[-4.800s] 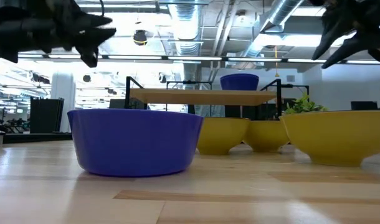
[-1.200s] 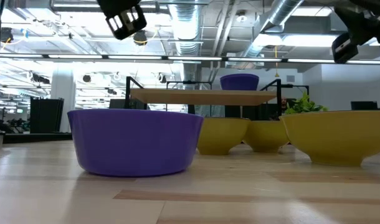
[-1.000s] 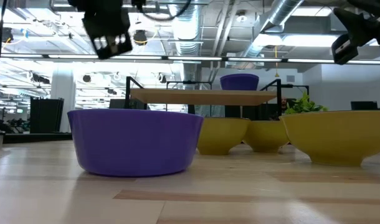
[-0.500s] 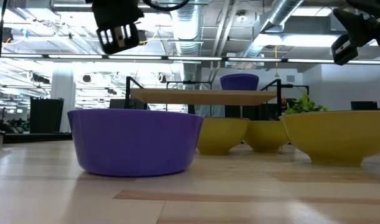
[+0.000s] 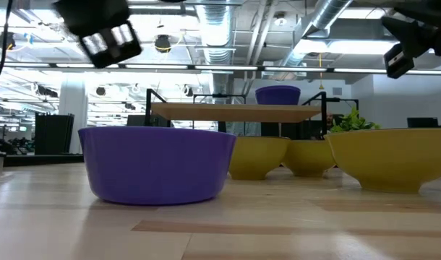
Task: Pick & Place Mini bowls
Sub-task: Stack the blue bowl on top of the blue bowls on the shelf
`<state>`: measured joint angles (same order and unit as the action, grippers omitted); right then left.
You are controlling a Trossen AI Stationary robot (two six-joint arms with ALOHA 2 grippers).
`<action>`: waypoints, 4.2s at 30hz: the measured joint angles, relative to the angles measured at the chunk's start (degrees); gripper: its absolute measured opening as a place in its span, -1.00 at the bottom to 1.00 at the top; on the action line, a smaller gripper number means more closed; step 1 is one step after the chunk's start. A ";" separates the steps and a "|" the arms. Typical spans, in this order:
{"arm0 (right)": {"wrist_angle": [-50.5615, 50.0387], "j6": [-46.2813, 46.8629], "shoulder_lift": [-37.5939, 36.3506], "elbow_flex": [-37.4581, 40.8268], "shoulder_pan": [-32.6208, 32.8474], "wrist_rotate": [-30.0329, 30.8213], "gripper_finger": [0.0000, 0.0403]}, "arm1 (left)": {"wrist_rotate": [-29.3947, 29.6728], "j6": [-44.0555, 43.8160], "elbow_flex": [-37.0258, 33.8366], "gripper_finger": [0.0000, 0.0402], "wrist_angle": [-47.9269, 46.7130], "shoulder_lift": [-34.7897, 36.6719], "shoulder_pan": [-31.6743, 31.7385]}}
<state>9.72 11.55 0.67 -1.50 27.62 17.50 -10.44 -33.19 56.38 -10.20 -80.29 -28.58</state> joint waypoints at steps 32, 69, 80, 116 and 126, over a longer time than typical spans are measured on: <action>-0.70 3.04 0.00 0.00 -0.02 0.87 -0.57 | 7.80 20.98 2.80 -0.42 -6.51 -9.70 -3.58; -0.70 3.06 0.00 -0.02 -0.02 0.83 -0.57 | 11.44 33.38 2.79 -0.42 -7.10 -12.50 -3.41; -0.70 3.06 0.00 -0.02 0.00 0.83 -0.57 | 11.52 33.40 2.78 -0.42 -6.74 -12.50 -3.41; -0.68 3.08 0.00 -0.02 -0.01 0.83 -0.57 | 12.93 33.66 0.90 -0.95 -4.63 -12.28 -3.67; -0.64 3.10 0.02 -0.02 -0.02 0.87 -0.57 | 12.36 32.25 3.36 -0.97 -4.95 -4.41 -3.56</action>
<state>9.08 14.66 0.69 -1.52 27.60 18.37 1.92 -0.94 59.74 -15.15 -84.70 -32.14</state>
